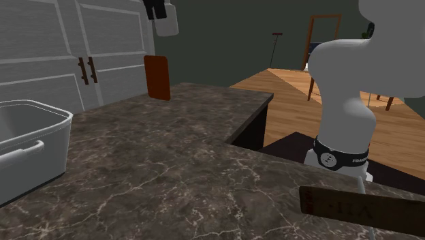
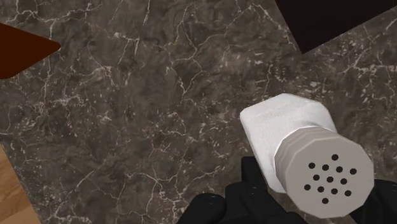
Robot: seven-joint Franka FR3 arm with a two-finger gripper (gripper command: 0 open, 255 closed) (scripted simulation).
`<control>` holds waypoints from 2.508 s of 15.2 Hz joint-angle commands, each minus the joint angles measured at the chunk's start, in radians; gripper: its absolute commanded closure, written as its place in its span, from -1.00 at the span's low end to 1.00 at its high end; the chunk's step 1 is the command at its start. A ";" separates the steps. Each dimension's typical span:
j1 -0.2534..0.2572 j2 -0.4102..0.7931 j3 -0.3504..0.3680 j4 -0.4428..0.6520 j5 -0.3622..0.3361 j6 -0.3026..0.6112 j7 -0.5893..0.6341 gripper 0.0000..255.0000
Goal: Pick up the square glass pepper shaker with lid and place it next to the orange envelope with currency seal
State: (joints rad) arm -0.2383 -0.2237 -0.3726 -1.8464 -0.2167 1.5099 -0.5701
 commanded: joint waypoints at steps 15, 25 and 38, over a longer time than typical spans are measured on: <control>-0.175 0.241 -0.266 0.229 0.049 0.067 -0.452 1.00; -0.429 0.584 -0.358 0.589 0.268 0.025 -0.768 1.00; -0.425 0.588 -0.353 0.426 0.269 0.190 -0.768 1.00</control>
State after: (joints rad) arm -0.6687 0.3674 -0.7264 -1.4028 0.0550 1.6850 -1.3421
